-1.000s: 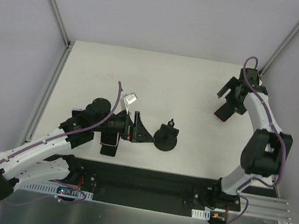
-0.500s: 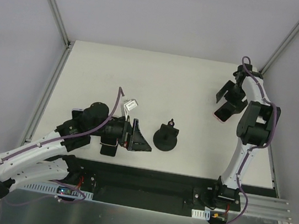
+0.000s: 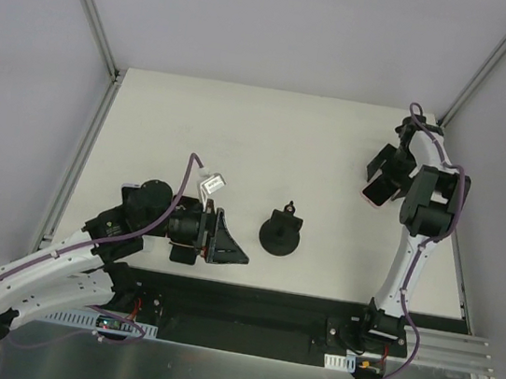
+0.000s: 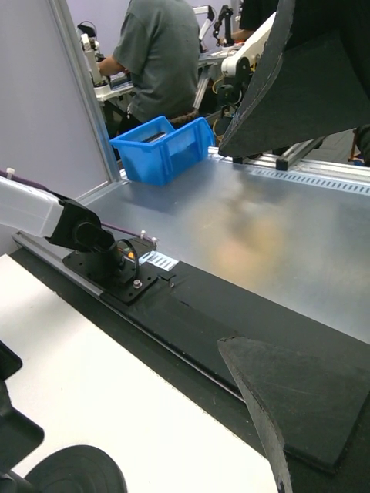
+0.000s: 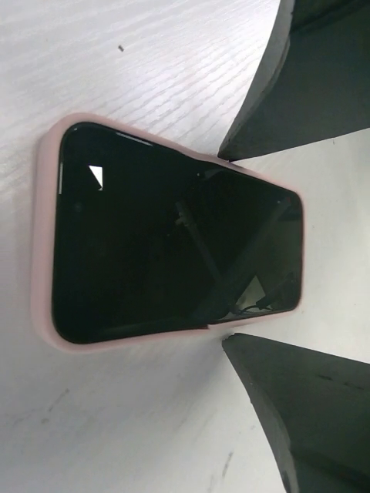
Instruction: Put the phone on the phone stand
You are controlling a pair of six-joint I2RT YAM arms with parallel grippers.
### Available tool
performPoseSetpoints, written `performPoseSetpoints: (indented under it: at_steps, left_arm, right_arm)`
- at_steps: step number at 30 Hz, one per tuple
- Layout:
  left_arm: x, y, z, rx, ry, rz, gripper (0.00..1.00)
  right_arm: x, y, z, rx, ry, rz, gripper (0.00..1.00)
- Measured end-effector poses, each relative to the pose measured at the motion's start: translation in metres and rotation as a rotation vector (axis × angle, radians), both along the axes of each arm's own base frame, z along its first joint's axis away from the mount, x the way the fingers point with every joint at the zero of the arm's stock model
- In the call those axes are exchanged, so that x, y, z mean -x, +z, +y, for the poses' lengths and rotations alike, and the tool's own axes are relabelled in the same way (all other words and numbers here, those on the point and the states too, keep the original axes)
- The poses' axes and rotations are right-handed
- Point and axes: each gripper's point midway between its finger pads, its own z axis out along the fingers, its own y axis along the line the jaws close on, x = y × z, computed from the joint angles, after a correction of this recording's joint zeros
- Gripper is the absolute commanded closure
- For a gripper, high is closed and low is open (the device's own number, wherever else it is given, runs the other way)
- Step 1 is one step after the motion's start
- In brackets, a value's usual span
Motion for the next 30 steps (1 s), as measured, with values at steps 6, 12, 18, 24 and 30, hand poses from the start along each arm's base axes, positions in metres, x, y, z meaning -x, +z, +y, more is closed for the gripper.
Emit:
performPoseSetpoints:
  at_steps: [6,12,18,24,30]
  left_arm:
    - [0.001,-0.004,0.002,0.003,0.029,0.002,0.01]
    - [-0.002,0.000,0.006,0.036,0.083,-0.002,0.01]
    - [-0.005,0.011,0.014,0.087,0.144,-0.007,0.01]
    - [-0.007,0.022,0.020,0.129,0.186,-0.010,0.01]
    - [-0.010,0.021,0.022,0.127,0.215,0.004,0.01]
  right_arm:
    - [-0.007,-0.006,-0.001,-0.003,0.012,0.010,0.05]
    - [-0.006,-0.006,-0.003,0.007,0.020,0.018,0.23]
    - [-0.004,-0.005,-0.004,0.010,0.038,0.036,0.67]
    - [-0.003,-0.006,-0.001,-0.014,0.063,0.039,0.99]
    - [0.008,-0.005,0.007,-0.053,0.080,-0.037,0.99]
